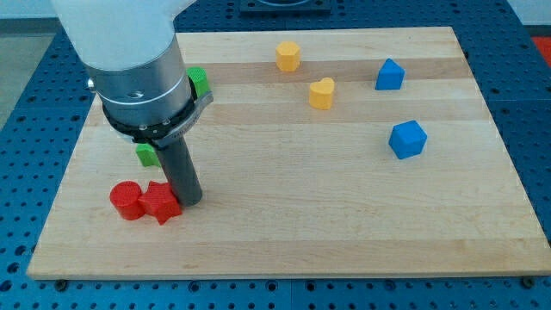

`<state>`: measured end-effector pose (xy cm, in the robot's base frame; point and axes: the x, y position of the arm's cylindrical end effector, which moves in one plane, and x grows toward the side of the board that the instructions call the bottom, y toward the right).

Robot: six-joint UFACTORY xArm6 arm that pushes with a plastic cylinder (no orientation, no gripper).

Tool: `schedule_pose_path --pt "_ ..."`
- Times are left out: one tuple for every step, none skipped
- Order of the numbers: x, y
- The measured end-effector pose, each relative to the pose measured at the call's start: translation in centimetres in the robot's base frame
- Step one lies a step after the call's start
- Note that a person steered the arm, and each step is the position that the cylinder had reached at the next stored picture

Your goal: Move the green star to the top left of the cube

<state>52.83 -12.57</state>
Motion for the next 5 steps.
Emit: schedule_pose_path --pt "-1.0 1.1" --pt "-2.8 1.6" --pt "-5.1 2.2" --pt "-5.6 6.4" --pt "-6.6 7.2"
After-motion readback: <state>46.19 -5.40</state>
